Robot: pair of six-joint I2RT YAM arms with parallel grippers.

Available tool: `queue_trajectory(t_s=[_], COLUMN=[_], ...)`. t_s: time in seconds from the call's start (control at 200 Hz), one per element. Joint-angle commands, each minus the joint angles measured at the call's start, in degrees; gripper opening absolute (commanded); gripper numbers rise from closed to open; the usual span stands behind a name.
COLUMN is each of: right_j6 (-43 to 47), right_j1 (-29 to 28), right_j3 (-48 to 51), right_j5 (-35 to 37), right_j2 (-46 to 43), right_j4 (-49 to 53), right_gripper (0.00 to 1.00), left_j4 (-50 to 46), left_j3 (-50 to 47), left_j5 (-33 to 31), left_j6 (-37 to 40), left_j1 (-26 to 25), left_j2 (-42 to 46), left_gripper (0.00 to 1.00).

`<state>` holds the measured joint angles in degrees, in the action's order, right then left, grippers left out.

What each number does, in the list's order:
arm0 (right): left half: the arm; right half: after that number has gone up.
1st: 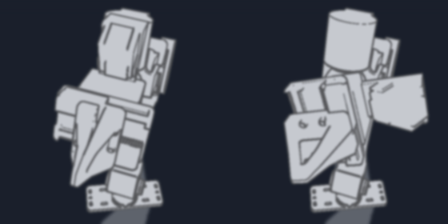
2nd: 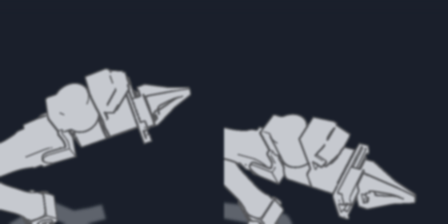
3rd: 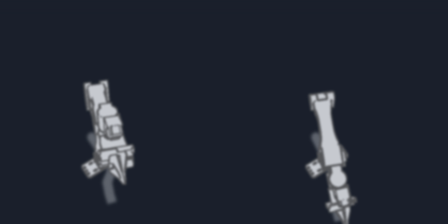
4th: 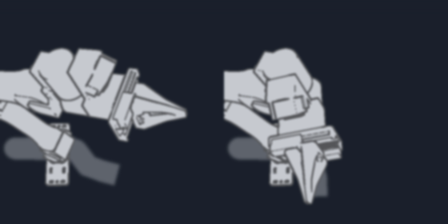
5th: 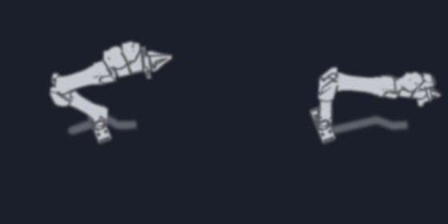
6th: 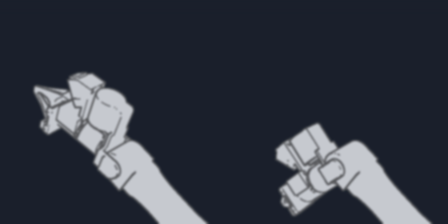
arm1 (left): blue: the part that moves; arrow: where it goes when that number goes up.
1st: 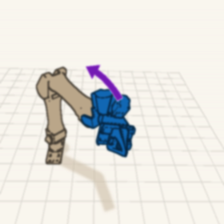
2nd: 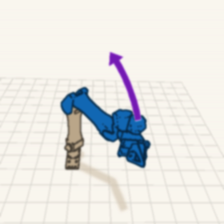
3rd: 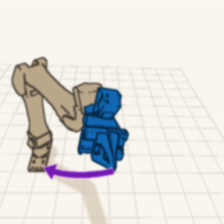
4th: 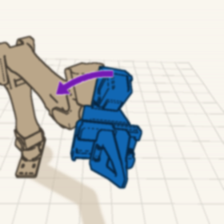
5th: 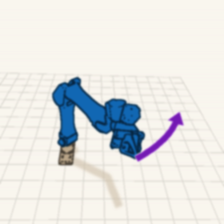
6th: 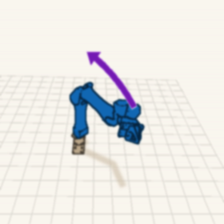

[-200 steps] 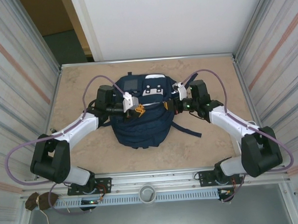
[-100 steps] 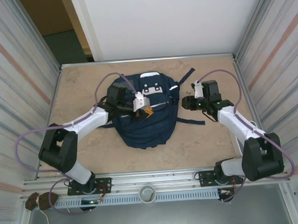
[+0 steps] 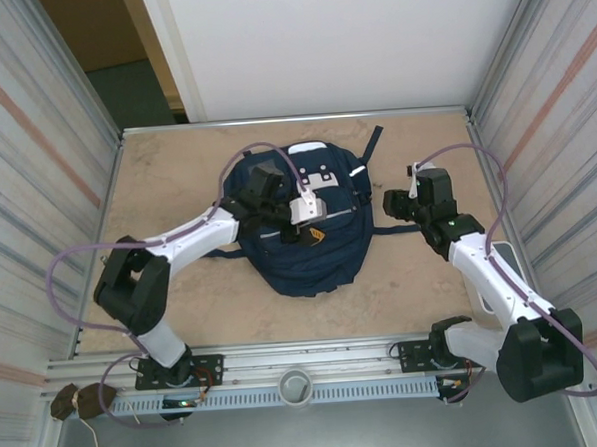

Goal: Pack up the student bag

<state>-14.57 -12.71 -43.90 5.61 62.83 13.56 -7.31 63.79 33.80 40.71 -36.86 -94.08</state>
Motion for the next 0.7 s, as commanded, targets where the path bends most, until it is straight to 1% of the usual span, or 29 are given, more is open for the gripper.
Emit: queue_trajectory(t_s=[0.0, 0.12, 0.16, 0.2, 0.261, 0.321, 0.366, 0.416, 0.531, 0.621, 0.661, 0.696], right_j6=[0.0, 0.1, 0.4, 0.9, 1.6, 1.7, 1.7, 1.6, 1.9, 2.1, 2.4, 3.1], right_j1=[0.3, 0.3, 0.3, 0.3, 0.5, 0.9, 1.3, 1.8, 2.7, 4.3, 5.1, 5.7], right_j3=[0.6, 0.8, 0.8, 0.9, 1.2, 1.5, 2.1, 3.4, 7.8, 10.5, 11.2, 11.8], right_j5=[7.9, 11.1, 12.6, 14.2, 17.6, 20.5, 22.1, 23.3, 25.5, 27.0, 26.3, 25.3], right_j2=[-2.7, -5.5, -5.9, -5.9, -5.9, -5.7, -5.5, -5.5, -4.7, -0.8, 1.6, 3.7], right_j4=[0.5, -1.2, -1.3, -1.4, -2.0, -2.7, -3.8, -6.4, -14.9, -21.2, -23.6, -25.5], right_gripper=[0.72, 0.84, 0.88, 0.91, 0.94, 0.97, 0.99, 0.99, 0.99, 0.99, 0.99, 0.99], left_j4=[6.5, 12.3, 14.1, 16.1, 19.5, 22.5, 23.4, 24.5, 27.7, 31.2, 32.7, 34.4], left_j3=[-4.9, -9.7, -11.3, -13.0, -15.9, -18.9, -20.8, -22.9, -27.8, -31.3, -32.4, -33.3], left_j5=[-7.3, -11.7, -12.9, -15.4, -22.4, -30.7, -34.5, -37.0, -40.7, -44.5, -45.9, -45.8], left_j6=[-6.0, -15.8, -18.7, -21.2, -24.5, -28.4, -31.3, -33.6, -37.1, -38.7, -39.5, -39.6], left_j1=[1.5, 6.0, 8.1, 10.1, 12.7, 15.3, 17.9, 20.5, 25.3, 28.5, 29.7, 30.9], left_j2=[7.4, 14.0, 15.9, 17.6, 19.6, 21.3, 22.6, 23.7, 26.0, 26.0, 25.3, 24.3], left_gripper=[0.66, 0.7, 0.73, 0.77, 0.82, 0.87, 0.89, 0.91, 0.92, 0.94, 0.95, 0.95])
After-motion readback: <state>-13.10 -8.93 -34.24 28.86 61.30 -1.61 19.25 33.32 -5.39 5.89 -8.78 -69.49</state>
